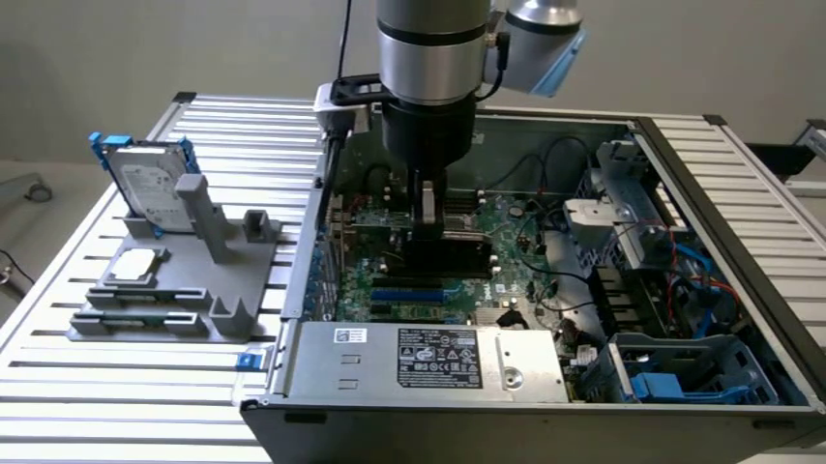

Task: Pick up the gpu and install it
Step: 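Insert the gpu into the slot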

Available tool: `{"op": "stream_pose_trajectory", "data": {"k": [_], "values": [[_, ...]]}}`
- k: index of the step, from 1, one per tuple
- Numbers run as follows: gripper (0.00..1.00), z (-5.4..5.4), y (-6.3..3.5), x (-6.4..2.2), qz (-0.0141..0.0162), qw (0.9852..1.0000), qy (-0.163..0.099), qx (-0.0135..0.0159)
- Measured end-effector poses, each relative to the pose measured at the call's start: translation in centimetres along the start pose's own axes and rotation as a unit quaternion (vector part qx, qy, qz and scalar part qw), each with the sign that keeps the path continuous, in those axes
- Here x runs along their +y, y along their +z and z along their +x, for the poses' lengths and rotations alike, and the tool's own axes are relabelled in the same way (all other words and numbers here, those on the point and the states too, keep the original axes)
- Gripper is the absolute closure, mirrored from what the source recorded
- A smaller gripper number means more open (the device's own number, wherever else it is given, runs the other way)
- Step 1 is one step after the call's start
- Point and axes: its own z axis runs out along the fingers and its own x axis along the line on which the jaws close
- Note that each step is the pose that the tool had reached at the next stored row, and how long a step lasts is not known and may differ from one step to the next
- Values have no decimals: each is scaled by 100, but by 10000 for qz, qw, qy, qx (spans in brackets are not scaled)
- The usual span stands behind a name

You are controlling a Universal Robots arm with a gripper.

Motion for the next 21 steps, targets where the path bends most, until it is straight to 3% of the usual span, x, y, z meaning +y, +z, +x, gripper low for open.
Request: {"op": "stream_pose_trajectory", "data": {"k": [8, 14, 21], "values": [[74, 25, 78, 26, -2, 10000, 29, -7], [74, 33, 113, 45, -1, 10000, 82, -39], [74, 58, 142, 55, -1, 9999, 135, -52]]}}
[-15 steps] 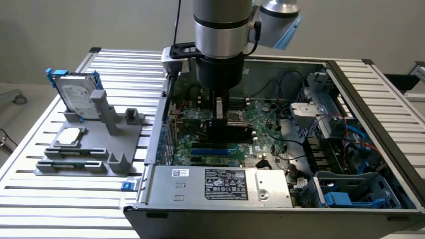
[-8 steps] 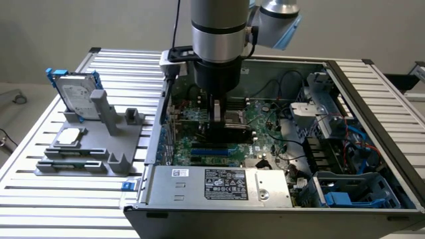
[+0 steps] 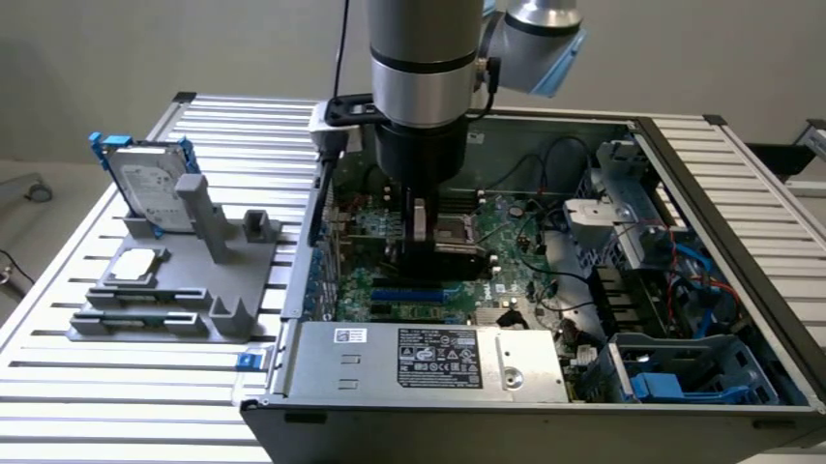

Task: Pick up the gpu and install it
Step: 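Insert the gpu into the slot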

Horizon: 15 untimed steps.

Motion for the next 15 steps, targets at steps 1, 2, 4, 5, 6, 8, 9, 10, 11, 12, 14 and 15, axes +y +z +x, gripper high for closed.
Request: {"op": "stream_pose_trajectory", "data": {"k": [1, 2, 4, 5, 6, 8, 9, 10, 11, 12, 14, 15], "values": [[74, 5, 3, 0, 0, 10000, 4, -3], [74, 10, 6, 2, 0, 10000, 9, -4], [74, 17, 16, 5, 1, 10000, 21, -10], [74, 20, 22, 7, 1, 10000, 29, -11], [74, 22, 28, 12, 1, 10000, 42, -12], [74, 24, 43, 25, 1, 10000, 73, -14], [74, 25, 50, 31, 1, 10000, 87, -14], [74, 27, 55, 34, 1, 10000, 99, -15], [74, 28, 62, 37, 2, 9999, 111, -16], [74, 29, 67, 38, 1, 9999, 119, -17], [74, 32, 77, 40, 2, 9999, 129, -22], [74, 33, 82, 41, 2, 9999, 133, -25]]}}
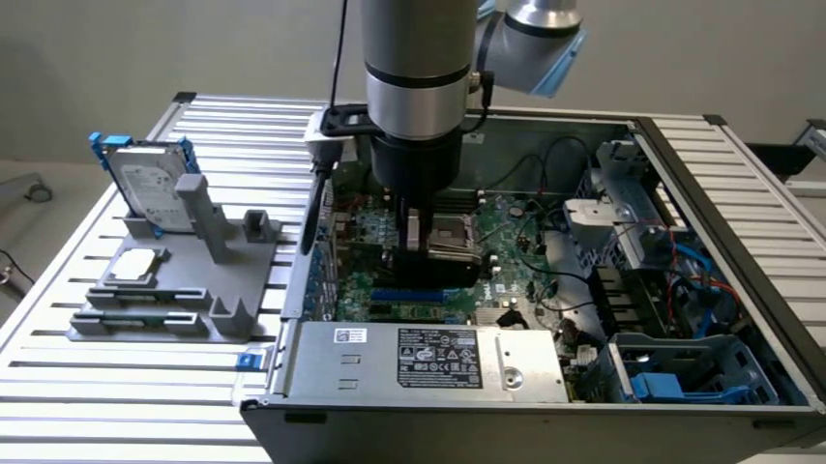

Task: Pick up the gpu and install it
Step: 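Insert the gpu into the slot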

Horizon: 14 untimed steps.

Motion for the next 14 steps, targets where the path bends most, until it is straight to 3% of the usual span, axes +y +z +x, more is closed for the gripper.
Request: {"op": "stream_pose_trajectory", "data": {"k": [14], "values": [[74, 14, 85, 9, -1, 10000, 25, -30]]}}
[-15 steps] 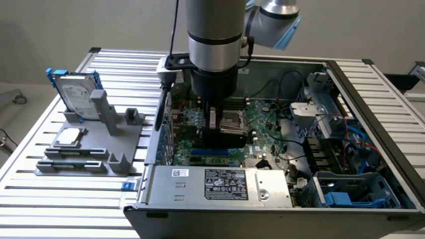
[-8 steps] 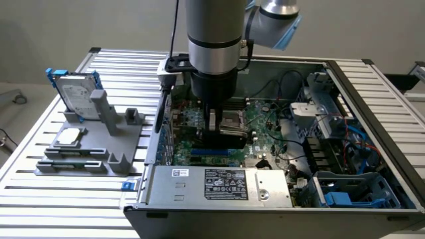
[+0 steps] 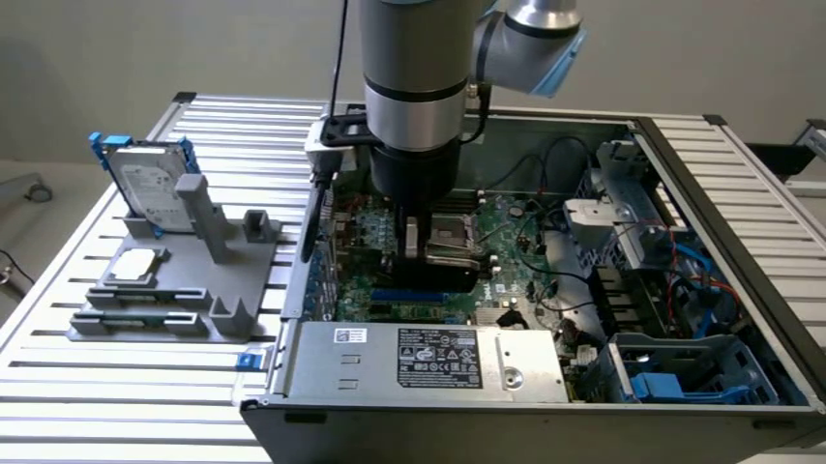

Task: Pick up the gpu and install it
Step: 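Insert the gpu into the slot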

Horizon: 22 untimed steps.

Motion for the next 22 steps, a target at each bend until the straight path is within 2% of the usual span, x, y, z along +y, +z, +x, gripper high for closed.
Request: {"op": "stream_pose_trajectory", "data": {"k": [18, 22], "values": [[74, 10, 86, 15, -5, 10000, 18, -18], [74, 10, 107, 16, -7, 10000, 18, -31]]}}
